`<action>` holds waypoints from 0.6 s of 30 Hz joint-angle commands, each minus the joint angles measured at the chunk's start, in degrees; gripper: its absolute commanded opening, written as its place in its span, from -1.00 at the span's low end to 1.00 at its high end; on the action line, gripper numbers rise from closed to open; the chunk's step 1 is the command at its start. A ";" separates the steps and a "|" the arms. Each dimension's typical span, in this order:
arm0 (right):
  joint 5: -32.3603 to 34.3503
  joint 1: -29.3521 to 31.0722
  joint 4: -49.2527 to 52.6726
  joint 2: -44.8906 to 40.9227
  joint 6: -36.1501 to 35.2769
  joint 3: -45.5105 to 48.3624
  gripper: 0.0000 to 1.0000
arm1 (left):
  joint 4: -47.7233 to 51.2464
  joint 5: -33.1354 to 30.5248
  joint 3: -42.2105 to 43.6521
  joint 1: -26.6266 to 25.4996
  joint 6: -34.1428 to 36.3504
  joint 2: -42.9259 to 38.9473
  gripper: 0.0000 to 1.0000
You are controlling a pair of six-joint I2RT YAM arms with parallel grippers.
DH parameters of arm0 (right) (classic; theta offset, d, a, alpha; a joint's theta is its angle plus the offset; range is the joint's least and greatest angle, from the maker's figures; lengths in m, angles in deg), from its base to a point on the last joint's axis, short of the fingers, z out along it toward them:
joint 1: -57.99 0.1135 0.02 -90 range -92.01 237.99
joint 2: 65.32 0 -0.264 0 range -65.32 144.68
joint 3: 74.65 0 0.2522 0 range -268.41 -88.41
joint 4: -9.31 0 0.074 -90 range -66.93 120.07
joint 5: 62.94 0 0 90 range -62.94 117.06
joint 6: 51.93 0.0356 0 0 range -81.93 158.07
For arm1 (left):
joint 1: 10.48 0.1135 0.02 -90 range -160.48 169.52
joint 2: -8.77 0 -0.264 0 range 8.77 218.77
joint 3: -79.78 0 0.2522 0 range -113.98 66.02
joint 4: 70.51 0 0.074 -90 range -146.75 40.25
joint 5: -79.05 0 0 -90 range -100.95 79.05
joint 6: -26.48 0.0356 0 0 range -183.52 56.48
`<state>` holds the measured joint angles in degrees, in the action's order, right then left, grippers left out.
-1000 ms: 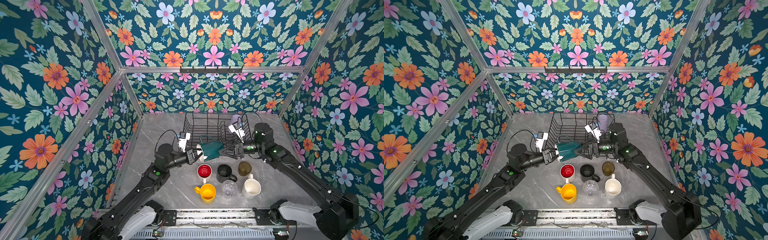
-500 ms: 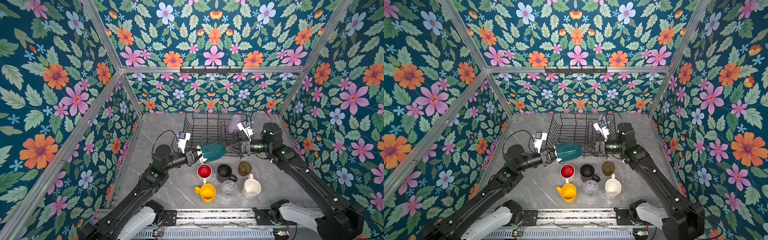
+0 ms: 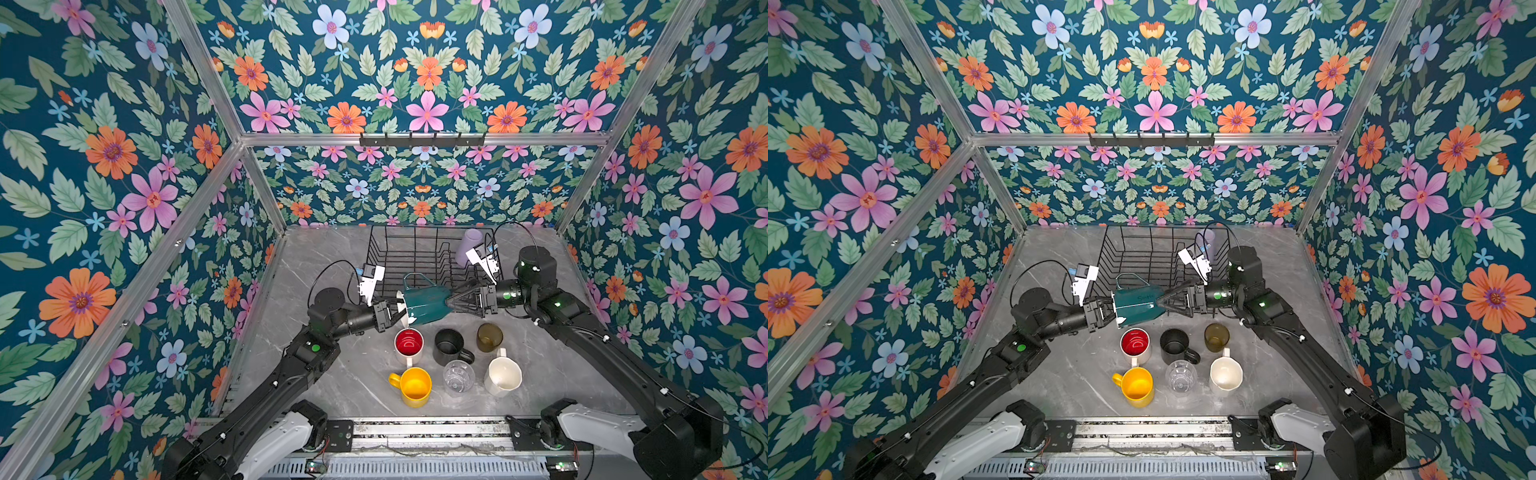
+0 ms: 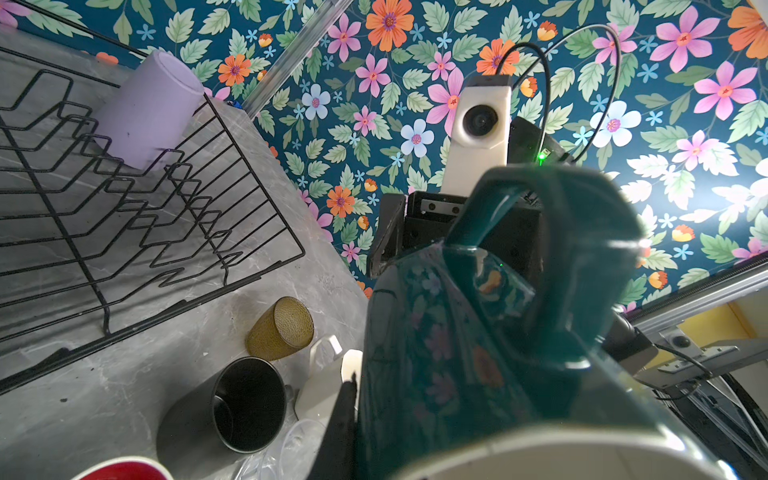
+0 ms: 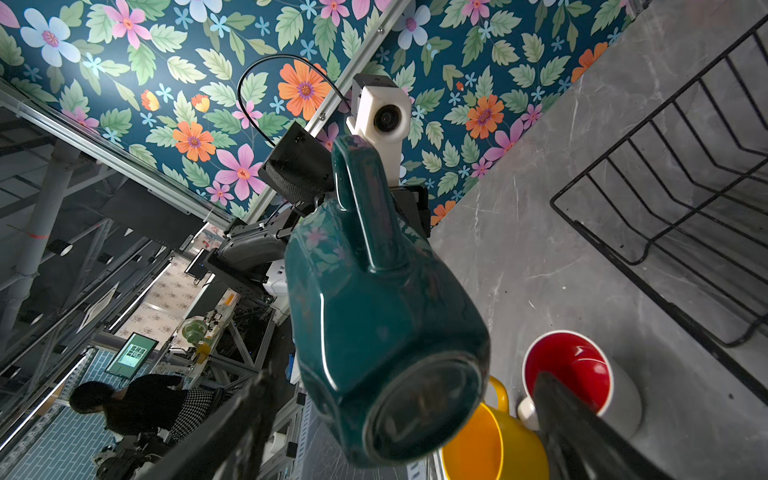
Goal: Load the cups into the dish rack
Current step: 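Close the right gripper on the green mug's base beside the left gripper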
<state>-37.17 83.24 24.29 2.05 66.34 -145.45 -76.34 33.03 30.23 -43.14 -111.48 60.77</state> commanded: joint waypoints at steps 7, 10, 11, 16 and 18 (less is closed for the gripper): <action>0.79 4.33 -3.59 3.86 -0.59 -2.43 0.90 | -7.38 1.86 0.01 -0.04 -0.86 0.53 -1.00; 0.84 5.04 -4.08 4.82 -0.35 -2.97 0.90 | -7.65 2.12 0.09 -0.05 -0.94 0.73 -1.00; 0.79 5.15 -4.48 5.04 -0.16 -3.08 0.90 | -7.70 2.15 0.11 -0.03 -1.04 0.80 -1.00; 0.75 6.58 -5.77 6.23 0.38 -3.49 0.90 | -8.82 2.49 0.37 -0.03 -1.53 1.24 -1.00; 0.67 7.15 -6.21 6.67 0.63 -3.57 0.89 | -9.27 2.66 0.46 -0.03 -1.91 1.38 -1.00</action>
<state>-36.55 89.85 20.55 8.35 66.49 -148.64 -78.86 34.37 30.86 -43.14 -112.62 62.17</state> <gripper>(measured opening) 0.950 0.104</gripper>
